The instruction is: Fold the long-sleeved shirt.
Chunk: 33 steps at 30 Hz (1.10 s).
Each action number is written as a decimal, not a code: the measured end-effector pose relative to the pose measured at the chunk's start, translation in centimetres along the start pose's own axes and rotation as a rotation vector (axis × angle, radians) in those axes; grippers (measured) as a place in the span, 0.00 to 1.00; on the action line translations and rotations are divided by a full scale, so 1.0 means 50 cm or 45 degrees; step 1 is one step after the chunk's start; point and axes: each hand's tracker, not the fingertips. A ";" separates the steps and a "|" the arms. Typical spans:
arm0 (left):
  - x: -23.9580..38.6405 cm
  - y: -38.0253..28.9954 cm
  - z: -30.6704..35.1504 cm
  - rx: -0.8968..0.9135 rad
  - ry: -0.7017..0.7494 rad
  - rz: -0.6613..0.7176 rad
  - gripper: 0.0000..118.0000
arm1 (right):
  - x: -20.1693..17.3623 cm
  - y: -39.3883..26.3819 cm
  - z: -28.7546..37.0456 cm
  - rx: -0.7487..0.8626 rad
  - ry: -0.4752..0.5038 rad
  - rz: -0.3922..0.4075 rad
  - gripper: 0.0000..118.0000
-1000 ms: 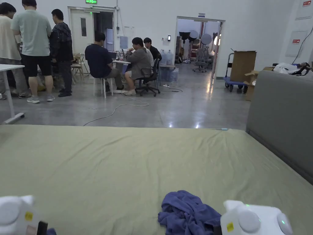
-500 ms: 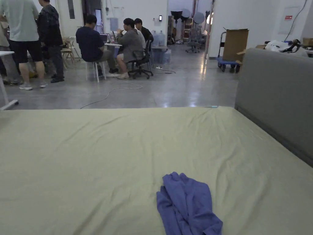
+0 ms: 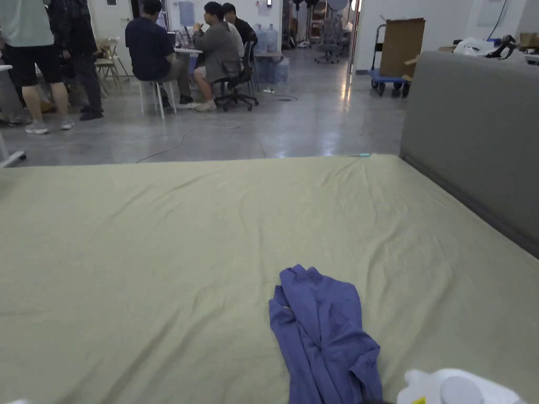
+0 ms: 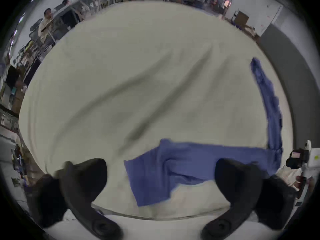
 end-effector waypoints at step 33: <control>0.683 0.358 -0.483 -0.164 -0.186 -0.462 0.89 | -0.112 -0.166 -0.135 -0.160 0.179 0.281 0.00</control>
